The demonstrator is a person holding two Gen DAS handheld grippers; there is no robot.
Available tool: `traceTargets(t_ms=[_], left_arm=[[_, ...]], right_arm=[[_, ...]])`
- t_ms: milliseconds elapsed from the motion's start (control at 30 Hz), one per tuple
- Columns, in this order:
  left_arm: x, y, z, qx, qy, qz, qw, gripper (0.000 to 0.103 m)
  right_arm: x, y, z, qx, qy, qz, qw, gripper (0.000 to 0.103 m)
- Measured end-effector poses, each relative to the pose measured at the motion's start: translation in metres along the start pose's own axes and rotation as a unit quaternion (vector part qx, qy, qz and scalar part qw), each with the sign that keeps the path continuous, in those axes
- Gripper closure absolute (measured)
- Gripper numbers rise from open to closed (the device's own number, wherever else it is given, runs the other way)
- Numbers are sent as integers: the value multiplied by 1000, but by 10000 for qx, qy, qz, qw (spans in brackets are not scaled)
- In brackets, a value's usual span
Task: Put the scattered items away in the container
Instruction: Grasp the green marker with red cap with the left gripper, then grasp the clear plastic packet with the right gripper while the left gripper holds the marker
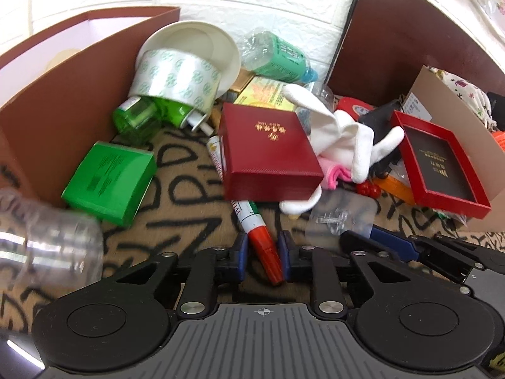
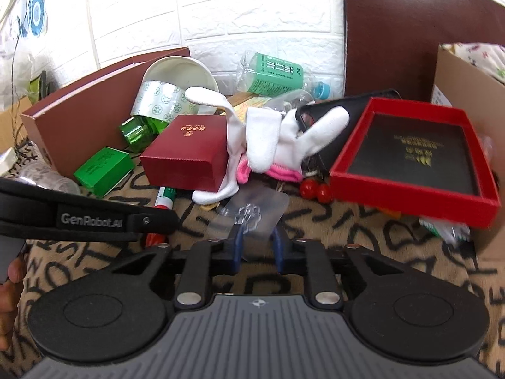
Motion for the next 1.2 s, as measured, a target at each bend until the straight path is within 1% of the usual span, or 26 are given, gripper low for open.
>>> traceTargets(t_ms=[67, 167, 267, 467, 500, 533, 567, 600, 633, 667, 700, 733, 800, 867, 1067, 1133, 1200], left_arm=[[2, 7, 7, 50, 22, 29, 10000, 91], [6, 20, 20, 105, 43, 61, 9999, 92], [10, 32, 33, 163, 66, 113, 9998, 93], [20, 52, 55, 240, 59, 89, 9997, 93], [21, 54, 57, 209, 26, 63, 9998, 92], [21, 54, 58, 168, -14, 32, 9999, 79], [20, 54, 57, 134, -47, -2, 9999, 66], [20, 53, 56, 90, -99, -14, 9999, 64], [20, 51, 55, 52, -134, -7, 9999, 62], [19, 50, 54, 37, -124, 3, 9999, 57], [18, 48, 52, 27, -98, 16, 9999, 53], [17, 45, 49, 10, -96, 20, 10000, 50], [15, 41, 43, -2, -126, -8, 9999, 50], [13, 37, 37, -23, -136, -37, 9999, 50], [11, 26, 25, -73, -145, -77, 9998, 51], [9, 25, 22, -70, -171, -176, 9997, 51], [8, 22, 19, -80, -255, -295, 9992, 60]], right_arm=[[3, 3, 6, -4, -60, -70, 10000, 90], [10, 7, 16, -47, -187, -127, 9997, 97], [18, 11, 25, -40, -307, -139, 9994, 97], [31, 21, 45, 12, -391, -31, 9992, 97], [31, 23, 46, 34, -383, -4, 9993, 97], [31, 24, 47, 47, -338, 26, 9994, 96], [29, 25, 48, 35, -257, 42, 9997, 91], [27, 25, 48, 17, -190, 40, 9998, 84], [24, 24, 47, 11, -128, 27, 9999, 62], [22, 23, 47, -13, -57, 33, 10000, 37], [20, 22, 47, -54, 19, 74, 10000, 29], [19, 20, 46, -91, 94, 150, 9998, 29], [16, 16, 40, -91, 199, 337, 9992, 29], [13, 14, 33, -53, 223, 394, 9990, 29], [6, 10, 13, 15, 202, 272, 9994, 31], [4, 9, 7, 44, 177, 213, 9996, 33], [3, 7, 2, 29, 191, 171, 9997, 33]])
Point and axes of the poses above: each gripper's, at about its wrist camera, not at the fingertips, and z roughly against the way its jaws point, x to its left, y to its underside, the point moved 10 cm from there along -z, roughly the way its jaws point, and after that the axes turned 13 degrees about z, right-handed, at the moved point
